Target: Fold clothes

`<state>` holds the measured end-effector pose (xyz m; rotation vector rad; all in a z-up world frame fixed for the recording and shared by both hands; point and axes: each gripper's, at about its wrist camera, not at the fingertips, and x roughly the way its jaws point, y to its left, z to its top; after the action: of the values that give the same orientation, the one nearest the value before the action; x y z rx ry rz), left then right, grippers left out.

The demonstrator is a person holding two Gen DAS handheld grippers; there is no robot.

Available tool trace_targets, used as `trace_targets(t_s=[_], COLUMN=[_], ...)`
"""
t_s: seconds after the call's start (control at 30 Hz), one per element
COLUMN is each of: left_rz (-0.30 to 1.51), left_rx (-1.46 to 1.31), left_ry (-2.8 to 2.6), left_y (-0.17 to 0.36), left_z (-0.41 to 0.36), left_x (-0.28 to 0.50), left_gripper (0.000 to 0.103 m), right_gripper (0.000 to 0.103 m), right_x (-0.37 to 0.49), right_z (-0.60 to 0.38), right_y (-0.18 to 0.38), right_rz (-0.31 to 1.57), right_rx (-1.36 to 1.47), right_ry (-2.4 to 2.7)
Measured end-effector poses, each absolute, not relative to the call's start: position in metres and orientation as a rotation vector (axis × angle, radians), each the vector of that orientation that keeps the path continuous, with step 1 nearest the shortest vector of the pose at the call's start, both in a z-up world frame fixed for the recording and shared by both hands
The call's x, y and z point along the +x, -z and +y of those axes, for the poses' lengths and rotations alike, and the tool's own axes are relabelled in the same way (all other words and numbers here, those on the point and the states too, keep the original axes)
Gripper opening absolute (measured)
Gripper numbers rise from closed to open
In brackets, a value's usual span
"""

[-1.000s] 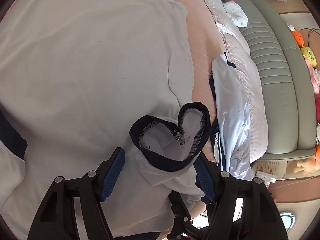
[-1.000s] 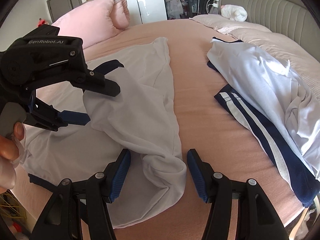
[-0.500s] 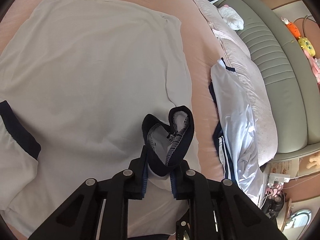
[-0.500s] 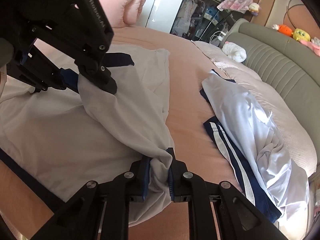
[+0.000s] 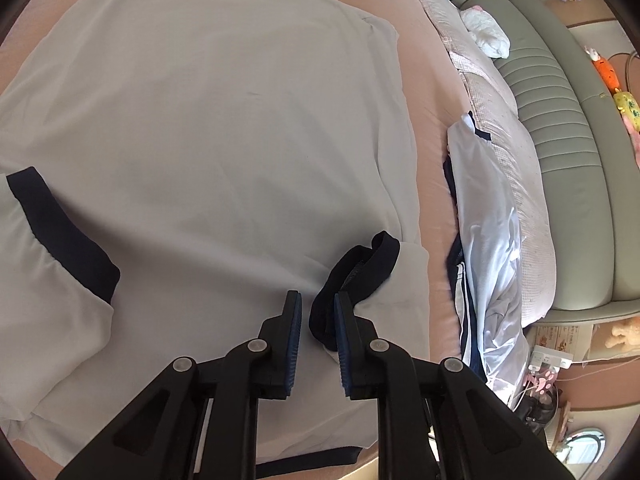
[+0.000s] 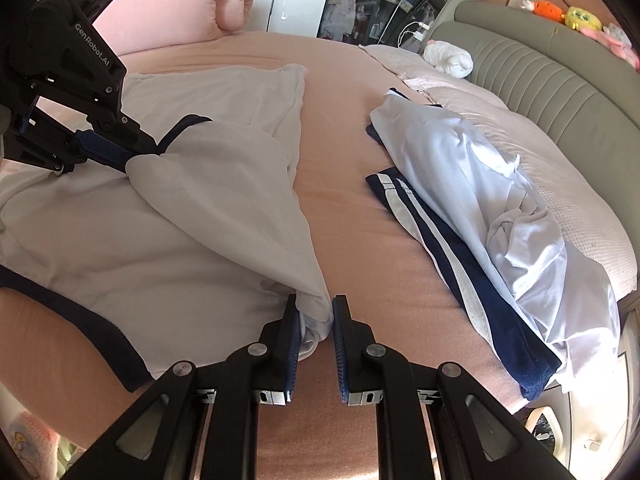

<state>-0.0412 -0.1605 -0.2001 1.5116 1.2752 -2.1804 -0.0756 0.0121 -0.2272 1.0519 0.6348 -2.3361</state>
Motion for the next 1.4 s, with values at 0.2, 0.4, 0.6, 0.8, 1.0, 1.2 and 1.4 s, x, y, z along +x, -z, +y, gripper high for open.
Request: trace_targets(t_s=[0.2, 0.4, 0.6, 0.8, 1.0, 1.2, 1.4], left_rz=[1.218, 1.244, 1.230, 1.160, 1.167, 1.208, 1.105], left_rx=[1.620, 1.646, 1.645, 1.704, 1.633, 1.531, 1.468], left_ry=[2.211, 2.263, 2.246, 2.218, 2.226, 2.276, 2.239], left_y=[0.190, 0.174, 0.177, 0.194, 0.194, 0.194, 0.197], left_z=[-0.149, -0.141, -0.139, -0.125, -0.121, -0.122, -0.126], left_x=[-0.050, -0.053, -0.062, -0.071, -0.074, -0.073, -0.062], left_gripper=[0.021, 0.068, 0.070, 0.070, 0.070, 0.059, 0.023], right_gripper=[0.016, 0.051, 0.051, 0.051, 0.051, 0.051, 0.044], right_x=[-0.084, -0.087, -0.091, -0.100, -0.109, -0.114, -0.108], right_z=[0.019, 0.022, 0.021, 0.013, 0.005, -0.007, 0.001], right_y=[0.223, 0.218, 0.219, 0.218, 0.220, 0.224, 0.232], right_rz=[0.524, 0.462, 0.423, 0.400, 0.373, 0.378, 0.419], right_rx=[1.086, 1.077, 1.088, 1.070, 1.058, 1.009, 0.988], right_ry=[2.311, 2.294, 2.283, 2.287, 2.282, 2.277, 2.354])
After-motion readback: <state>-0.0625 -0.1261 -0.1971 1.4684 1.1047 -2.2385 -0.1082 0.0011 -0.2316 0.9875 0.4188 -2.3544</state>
